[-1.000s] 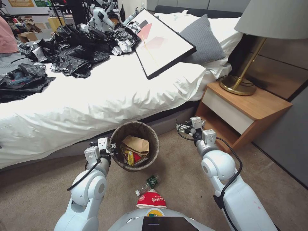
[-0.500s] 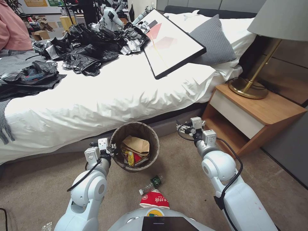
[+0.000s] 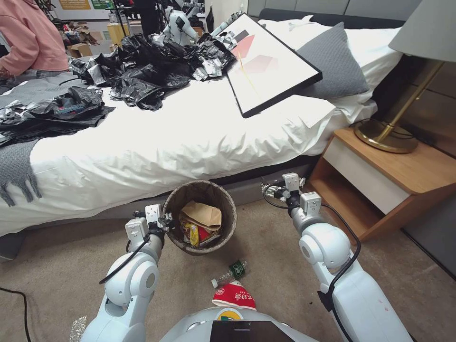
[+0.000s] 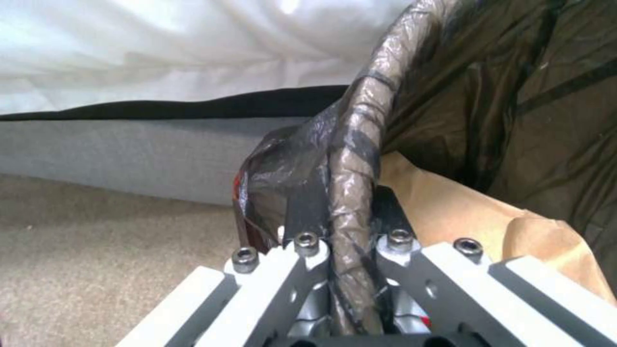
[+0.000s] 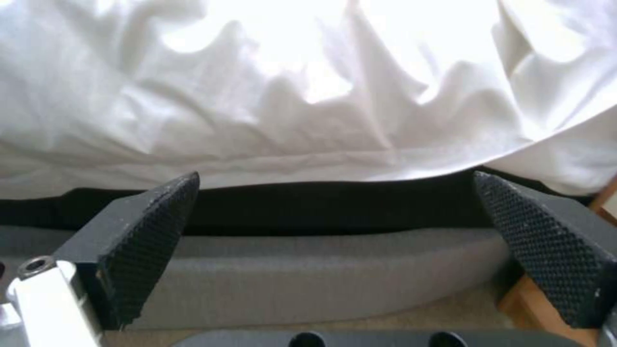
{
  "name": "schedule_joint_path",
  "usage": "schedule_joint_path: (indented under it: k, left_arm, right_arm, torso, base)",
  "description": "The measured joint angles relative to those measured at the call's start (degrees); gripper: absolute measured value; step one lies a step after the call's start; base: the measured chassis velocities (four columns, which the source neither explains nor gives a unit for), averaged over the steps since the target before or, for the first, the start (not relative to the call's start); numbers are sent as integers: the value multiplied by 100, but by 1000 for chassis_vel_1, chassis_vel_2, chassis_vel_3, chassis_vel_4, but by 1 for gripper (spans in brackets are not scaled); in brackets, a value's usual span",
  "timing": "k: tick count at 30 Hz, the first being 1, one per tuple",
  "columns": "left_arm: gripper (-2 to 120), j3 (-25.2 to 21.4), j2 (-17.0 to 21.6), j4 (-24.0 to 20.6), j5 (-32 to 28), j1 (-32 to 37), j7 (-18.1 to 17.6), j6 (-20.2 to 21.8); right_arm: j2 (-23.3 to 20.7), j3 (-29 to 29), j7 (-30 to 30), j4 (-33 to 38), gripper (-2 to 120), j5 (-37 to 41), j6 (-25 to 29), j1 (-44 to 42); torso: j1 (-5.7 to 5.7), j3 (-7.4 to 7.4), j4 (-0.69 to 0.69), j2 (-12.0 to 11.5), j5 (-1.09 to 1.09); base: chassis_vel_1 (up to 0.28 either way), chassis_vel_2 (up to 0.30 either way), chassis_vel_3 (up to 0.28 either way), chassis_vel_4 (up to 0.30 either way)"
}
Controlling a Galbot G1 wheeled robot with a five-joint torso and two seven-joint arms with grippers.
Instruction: Pick up the trash bin, then pick up the garbage from the floor and place it into the trash bin.
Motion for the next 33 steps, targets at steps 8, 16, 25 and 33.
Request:
schedule_joint_path:
  k: [8,16,25,33]
  left_arm:
    - [2,6,-1,-3,2,0,1,0]
    - [2,3,1,-18,1,-2,1,0]
    - [2,-5,-2,-27,-2,6,1,0]
    - [2,-6,-9,-15,-2,-9,1,0]
  right_arm:
    - [-25,4,-9,29,100,8,-28,0]
    - [-9,11,-16,43,100,7,-34,-26]
    - [5,13,-20,56,100,-3,-39,-55]
    - [11,-7,-25,37,100,-13,-40,-39]
  torso:
    - [0,0,0,0,0]
    - [0,0,0,0,0]
    - [0,0,0,0,0]
    - [0,0,0,0,0]
  base:
    - [0,0,0,0]
    - [5,6,4,7]
    - [34,32,28,37]
    - [0,0,0,0]
